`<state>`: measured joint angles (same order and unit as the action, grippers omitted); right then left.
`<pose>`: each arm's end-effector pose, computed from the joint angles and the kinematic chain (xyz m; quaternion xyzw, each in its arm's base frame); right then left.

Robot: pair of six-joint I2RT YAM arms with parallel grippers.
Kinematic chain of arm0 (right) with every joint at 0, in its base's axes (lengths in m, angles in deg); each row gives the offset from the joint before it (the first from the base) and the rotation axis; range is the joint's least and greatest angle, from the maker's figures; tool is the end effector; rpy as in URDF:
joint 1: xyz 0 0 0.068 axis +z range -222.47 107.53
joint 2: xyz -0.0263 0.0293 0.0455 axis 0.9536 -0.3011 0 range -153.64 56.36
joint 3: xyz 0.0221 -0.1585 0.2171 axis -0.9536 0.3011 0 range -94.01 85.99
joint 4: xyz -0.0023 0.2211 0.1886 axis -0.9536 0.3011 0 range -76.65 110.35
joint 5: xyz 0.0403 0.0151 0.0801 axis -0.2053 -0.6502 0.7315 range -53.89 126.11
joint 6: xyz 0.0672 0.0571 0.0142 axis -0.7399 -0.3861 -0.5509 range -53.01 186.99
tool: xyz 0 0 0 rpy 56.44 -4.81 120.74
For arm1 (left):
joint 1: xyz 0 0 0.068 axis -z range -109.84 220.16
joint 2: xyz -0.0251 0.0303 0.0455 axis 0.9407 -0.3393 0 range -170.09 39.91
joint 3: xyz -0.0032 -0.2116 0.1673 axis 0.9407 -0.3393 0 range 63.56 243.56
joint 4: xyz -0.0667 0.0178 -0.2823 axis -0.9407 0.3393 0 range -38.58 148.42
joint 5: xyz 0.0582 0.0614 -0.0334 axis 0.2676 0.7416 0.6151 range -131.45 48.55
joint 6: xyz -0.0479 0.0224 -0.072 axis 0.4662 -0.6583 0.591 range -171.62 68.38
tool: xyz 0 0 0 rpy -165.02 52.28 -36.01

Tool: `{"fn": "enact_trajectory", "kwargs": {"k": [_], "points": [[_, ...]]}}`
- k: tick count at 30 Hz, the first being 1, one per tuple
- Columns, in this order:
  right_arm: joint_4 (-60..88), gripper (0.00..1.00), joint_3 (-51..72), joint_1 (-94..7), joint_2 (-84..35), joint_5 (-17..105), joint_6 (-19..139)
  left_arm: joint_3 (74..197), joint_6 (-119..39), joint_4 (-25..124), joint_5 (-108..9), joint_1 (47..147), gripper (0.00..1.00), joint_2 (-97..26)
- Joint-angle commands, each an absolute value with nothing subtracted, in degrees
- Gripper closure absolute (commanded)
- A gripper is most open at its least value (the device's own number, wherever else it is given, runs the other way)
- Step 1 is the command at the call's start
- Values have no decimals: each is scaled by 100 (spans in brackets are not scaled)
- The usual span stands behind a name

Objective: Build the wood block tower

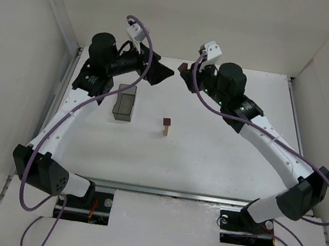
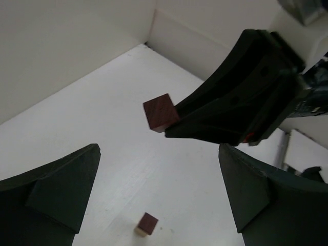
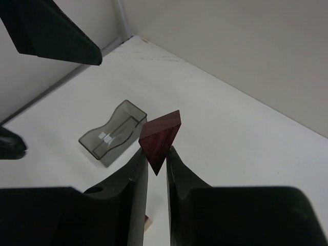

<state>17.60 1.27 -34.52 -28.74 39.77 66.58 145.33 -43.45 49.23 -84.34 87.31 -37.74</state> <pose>0.3335 0.2666 0.4191 -0.2570 0.6886 0.2448 0.6324 0.3342 -0.1599 0.4626 0.3202 0.5977 -0.3899 0.6231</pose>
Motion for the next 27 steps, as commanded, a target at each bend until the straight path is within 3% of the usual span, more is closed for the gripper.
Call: {"fn": "enact_trajectory", "kwargs": {"k": [1,10,14,17,27], "points": [[1476,100,293,-3328,-2653,4024,6752,14618,-3282,4492,-9215,8721,0,-3700],[1528,100,347,-3091,-2600,3778,6857,14538,-2719,4817,-8918,8888,3,-3971],[1528,100,347,-3037,-2600,3716,6857,14538,-2657,4967,-8672,8888,16,-4148],[1528,100,347,-2976,-2600,3716,6910,14538,-2604,4967,-8530,8888,17,-4148],[1528,100,399,-2923,-2547,3716,6910,14424,-2437,4598,-8662,8888,43,-4201]]}}
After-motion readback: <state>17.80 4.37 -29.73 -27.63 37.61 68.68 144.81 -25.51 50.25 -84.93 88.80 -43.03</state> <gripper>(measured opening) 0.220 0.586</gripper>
